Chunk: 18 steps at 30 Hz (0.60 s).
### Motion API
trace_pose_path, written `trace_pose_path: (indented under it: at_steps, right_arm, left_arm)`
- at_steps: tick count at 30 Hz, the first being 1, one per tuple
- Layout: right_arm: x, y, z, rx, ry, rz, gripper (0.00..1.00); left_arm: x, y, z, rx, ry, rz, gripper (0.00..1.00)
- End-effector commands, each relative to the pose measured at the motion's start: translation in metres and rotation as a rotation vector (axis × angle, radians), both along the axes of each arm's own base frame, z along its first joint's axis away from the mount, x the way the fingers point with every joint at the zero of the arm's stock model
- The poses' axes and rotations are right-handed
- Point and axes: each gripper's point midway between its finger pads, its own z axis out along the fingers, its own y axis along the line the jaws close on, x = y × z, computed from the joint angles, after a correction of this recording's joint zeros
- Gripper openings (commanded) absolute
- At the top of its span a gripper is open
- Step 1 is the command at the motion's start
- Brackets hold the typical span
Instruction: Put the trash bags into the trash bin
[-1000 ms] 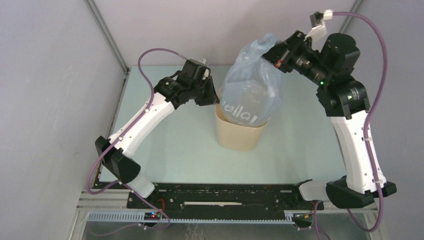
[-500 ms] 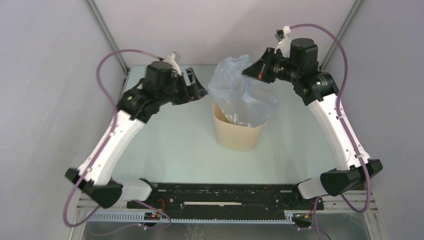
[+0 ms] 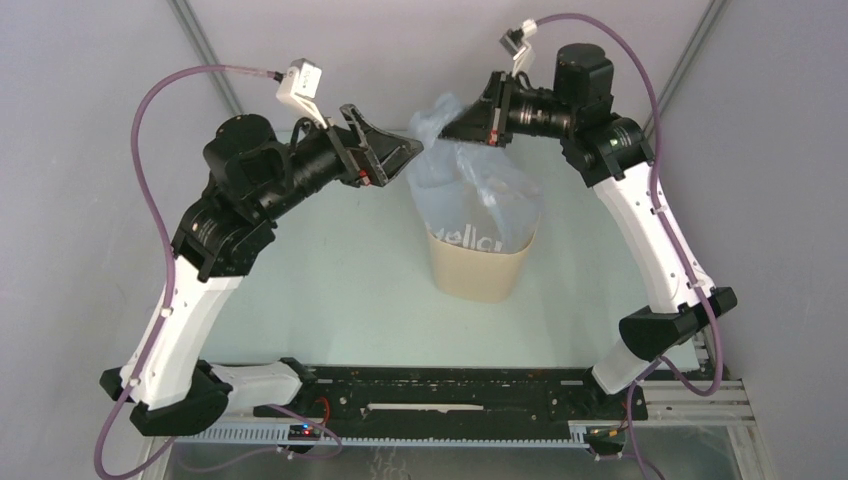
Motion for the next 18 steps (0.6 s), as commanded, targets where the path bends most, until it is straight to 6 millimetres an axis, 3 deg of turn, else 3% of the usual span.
trace_pose_path:
  at_steps: [1, 4, 9, 11, 15, 18]
  right_arm:
    - [-0.013, 0.008, 0.068, 0.181, -0.147, 0.092, 0.0]
    - [-0.009, 0.011, 0.063, 0.208, -0.168, 0.145, 0.0]
    - [0.007, -0.007, 0.018, 0.227, -0.126, 0.164, 0.0]
    - [0.008, -0.017, -0.008, 0.205, -0.076, 0.151, 0.0]
    - [-0.009, -0.032, -0.031, 0.221, -0.076, 0.14, 0.0]
    - [0.0, -0.042, -0.052, 0.177, -0.013, 0.058, 0.0]
  left_arm:
    - [-0.022, 0.021, 0.027, -0.105, -0.105, 0.024, 0.95]
    - [-0.028, 0.028, 0.012, -0.131, -0.087, 0.035, 0.99]
    - [-0.035, 0.033, -0.009, -0.12, -0.039, 0.041, 1.0]
    - [-0.036, 0.033, -0.01, -0.112, -0.037, 0.035, 1.0]
    - [-0.035, 0.024, -0.002, -0.105, -0.05, -0.007, 1.0]
    - [-0.031, 0.011, 0.006, -0.105, -0.056, -0.052, 1.0]
